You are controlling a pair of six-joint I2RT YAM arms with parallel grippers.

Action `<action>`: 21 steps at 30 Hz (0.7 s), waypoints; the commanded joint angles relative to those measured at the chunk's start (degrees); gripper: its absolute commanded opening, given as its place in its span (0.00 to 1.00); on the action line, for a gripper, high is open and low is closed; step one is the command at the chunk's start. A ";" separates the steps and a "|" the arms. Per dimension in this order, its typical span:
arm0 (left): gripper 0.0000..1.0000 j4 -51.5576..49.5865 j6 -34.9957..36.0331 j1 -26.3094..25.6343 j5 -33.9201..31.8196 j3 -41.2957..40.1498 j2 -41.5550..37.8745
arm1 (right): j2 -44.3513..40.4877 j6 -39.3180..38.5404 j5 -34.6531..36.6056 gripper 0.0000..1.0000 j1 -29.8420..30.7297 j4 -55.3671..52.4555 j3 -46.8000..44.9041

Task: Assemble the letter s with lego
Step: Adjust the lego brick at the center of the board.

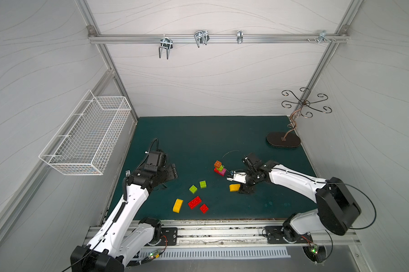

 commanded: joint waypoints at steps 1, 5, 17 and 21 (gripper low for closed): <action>0.78 2.24 -0.16 0.23 0.23 0.65 -0.49 | 2.12 4.41 -3.69 0.74 -0.73 6.43 4.05; 0.78 2.15 -0.12 0.26 -0.08 0.78 -0.49 | 8.00 7.39 -4.56 0.75 -0.73 6.89 9.34; 0.79 1.97 -0.07 0.26 -0.35 0.74 -0.49 | 19.29 10.61 -3.84 0.83 1.20 8.16 16.88; 0.79 1.84 -0.03 0.25 -0.59 0.75 -0.49 | 21.67 11.42 -2.59 0.83 1.25 7.57 19.33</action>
